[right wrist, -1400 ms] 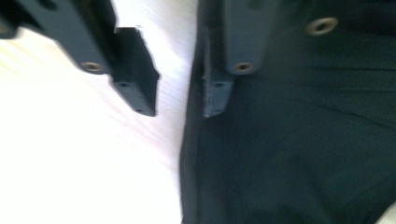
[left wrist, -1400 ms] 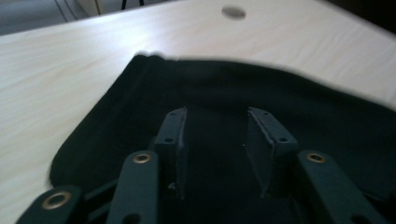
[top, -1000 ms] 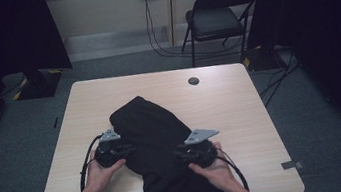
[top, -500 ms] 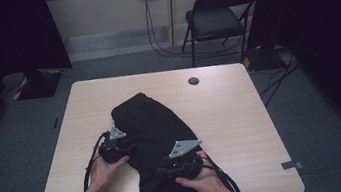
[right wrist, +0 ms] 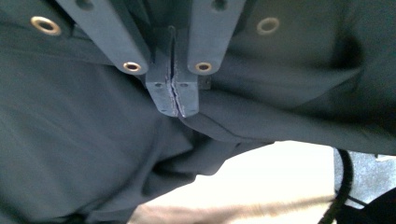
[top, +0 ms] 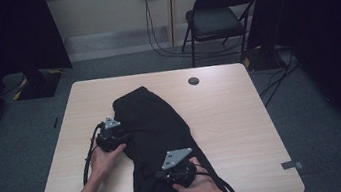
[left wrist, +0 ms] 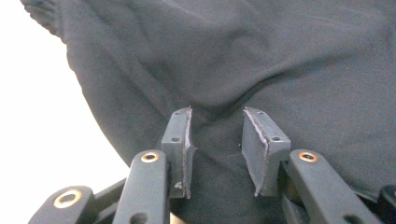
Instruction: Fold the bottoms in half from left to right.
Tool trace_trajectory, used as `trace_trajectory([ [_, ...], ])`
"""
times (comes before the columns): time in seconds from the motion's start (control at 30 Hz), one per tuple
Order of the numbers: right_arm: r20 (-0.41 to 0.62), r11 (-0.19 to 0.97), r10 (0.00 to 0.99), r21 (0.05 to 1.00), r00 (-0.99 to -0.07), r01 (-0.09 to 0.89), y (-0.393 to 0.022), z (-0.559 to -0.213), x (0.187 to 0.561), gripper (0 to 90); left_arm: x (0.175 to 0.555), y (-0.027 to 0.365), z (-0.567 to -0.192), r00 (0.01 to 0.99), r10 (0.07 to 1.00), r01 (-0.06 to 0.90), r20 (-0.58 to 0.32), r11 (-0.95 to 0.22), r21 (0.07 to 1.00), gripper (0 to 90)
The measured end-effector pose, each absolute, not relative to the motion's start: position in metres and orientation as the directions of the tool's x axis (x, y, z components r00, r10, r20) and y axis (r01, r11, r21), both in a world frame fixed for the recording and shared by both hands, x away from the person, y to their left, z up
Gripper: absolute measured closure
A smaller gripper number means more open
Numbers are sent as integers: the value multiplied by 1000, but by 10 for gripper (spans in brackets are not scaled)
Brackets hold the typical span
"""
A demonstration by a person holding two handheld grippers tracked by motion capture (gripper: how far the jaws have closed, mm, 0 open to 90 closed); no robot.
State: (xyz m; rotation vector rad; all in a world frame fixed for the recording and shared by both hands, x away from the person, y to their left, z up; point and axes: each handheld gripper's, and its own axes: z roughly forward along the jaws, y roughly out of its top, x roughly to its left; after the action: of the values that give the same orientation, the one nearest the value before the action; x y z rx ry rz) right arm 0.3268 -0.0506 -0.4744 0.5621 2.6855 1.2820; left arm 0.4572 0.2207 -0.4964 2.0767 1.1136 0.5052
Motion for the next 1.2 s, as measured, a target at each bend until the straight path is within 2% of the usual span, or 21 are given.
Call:
trace_trajectory([
  [0.17, 55, 554, 404, 779, -913, 292, -80, -463, 319, 898, 460, 229, -498, 516, 857, 561, 8, -344, 753, 634],
  [0.27, 68, 529, 453, 782, -889, 329, -116, -459, 309, 899, 464, 234, -497, 498, 867, 580, -20, -316, 751, 634],
  [0.43, 68, 539, 506, 753, -860, 377, -151, -466, 300, 898, 467, 233, -495, 495, 869, 588, 10, -343, 732, 612],
  [0.53, 70, 546, 541, 729, -838, 413, -167, -470, 297, 893, 468, 233, -496, 471, 882, 600, -11, -311, 737, 575],
  [0.6, 77, 512, 547, 756, -833, 407, -171, -468, 296, 827, 468, 231, -494, 458, 889, 612, -4, -312, 727, 575],
  [0.67, 76, 474, 546, 794, -835, 382, -168, -461, 298, 718, 467, 228, -491, 452, 892, 628, 9, -325, 707, 565],
  [0.73, 79, 443, 541, 820, -837, 363, -155, -454, 302, 689, 464, 224, -491, 474, 880, 632, -19, -325, 704, 523],
  [0.8, 75, 452, 511, 824, -856, 343, -135, -451, 307, 702, 457, 218, -486, 506, 861, 619, -45, -326, 715, 513],
  [0.83, 70, 472, 461, 825, -885, 311, -108, -450, 310, 717, 452, 214, -482, 529, 848, 604, -45, -339, 721, 514],
  [0.87, 73, 486, 432, 821, -899, 300, -94, -451, 311, 729, 439, 207, -474, 580, 814, 575, -45, -369, 730, 514],
  [0.9, 73, 486, 432, 821, -899, 300, -94, -451, 311, 729, 439, 207, -474, 580, 814, 575, -45, -369, 730, 515],
  [0.97, 85, 522, 364, 807, -928, 278, -65, -455, 313, 727, 424, 203, -474, 609, 790, 573, -69, -378, 727, 514],
  [1.03, 117, 589, 274, 765, -955, 263, -42, -463, 314, 688, 417, 202, -480, 624, 779, 568, -52, -407, 715, 515],
  [1.07, 89, 613, 267, 752, -960, 241, -35, -466, 314, 664, 415, 201, -484, 626, 779, 568, -32, -428, 702, 516],
  [1.13, 68, 667, 264, 708, -962, 233, -20, -476, 316, 611, 418, 203, -488, 612, 790, 591, -49, -415, 692, 511],
  [1.2, -4, 713, 287, 668, -958, 211, -13, -484, 317, 606, 420, 206, -490, 600, 798, 595, -44, -409, 691, 494],
])
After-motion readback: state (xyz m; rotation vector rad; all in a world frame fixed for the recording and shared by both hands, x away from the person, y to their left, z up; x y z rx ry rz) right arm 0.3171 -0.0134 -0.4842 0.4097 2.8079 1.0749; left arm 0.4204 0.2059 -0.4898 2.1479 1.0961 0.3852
